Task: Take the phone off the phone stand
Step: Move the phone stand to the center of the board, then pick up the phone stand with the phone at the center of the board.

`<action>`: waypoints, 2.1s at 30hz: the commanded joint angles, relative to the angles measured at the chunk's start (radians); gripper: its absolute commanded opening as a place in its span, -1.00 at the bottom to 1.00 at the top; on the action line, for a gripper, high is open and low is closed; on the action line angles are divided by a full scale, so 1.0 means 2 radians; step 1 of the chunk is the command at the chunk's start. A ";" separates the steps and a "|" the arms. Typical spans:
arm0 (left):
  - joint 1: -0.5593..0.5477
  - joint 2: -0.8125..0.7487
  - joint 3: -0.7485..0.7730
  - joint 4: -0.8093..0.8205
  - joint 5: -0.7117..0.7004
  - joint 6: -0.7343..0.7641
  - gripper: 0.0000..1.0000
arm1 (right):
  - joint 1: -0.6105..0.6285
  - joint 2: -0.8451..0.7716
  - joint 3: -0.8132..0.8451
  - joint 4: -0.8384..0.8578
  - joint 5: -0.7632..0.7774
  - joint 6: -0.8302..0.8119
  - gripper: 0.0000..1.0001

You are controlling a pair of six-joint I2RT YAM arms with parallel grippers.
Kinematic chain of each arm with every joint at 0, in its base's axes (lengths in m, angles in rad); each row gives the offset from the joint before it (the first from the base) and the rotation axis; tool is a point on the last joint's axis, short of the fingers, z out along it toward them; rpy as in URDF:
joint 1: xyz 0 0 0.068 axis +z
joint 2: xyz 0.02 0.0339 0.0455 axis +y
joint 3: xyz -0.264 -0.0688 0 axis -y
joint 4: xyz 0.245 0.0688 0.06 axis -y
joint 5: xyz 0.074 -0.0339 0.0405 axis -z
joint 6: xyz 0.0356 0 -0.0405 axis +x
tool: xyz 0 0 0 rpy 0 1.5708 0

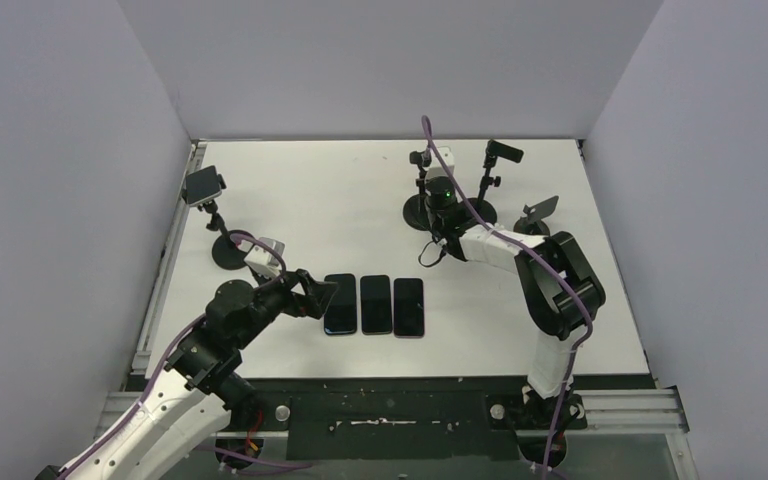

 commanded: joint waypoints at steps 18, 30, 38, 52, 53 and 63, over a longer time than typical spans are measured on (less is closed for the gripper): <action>0.001 -0.003 0.017 0.006 -0.004 0.010 0.95 | 0.009 -0.041 -0.008 0.037 -0.018 0.015 0.29; 0.001 -0.005 0.020 -0.003 -0.082 -0.033 0.95 | 0.100 -0.197 -0.079 -0.007 0.038 -0.009 0.90; 0.000 0.011 0.054 -0.052 -0.181 -0.102 0.95 | 0.207 -0.318 -0.100 -0.142 0.101 0.023 0.93; 0.079 0.216 0.380 -0.293 -0.221 -0.131 0.95 | 0.301 -0.399 -0.193 -0.196 0.074 0.128 0.82; 0.097 0.216 0.380 -0.299 -0.212 -0.132 0.95 | 0.301 -0.402 -0.198 -0.193 0.068 0.128 0.82; 0.191 0.232 0.386 -0.286 -0.188 -0.216 0.95 | 0.301 -0.412 -0.215 -0.181 0.001 0.134 0.82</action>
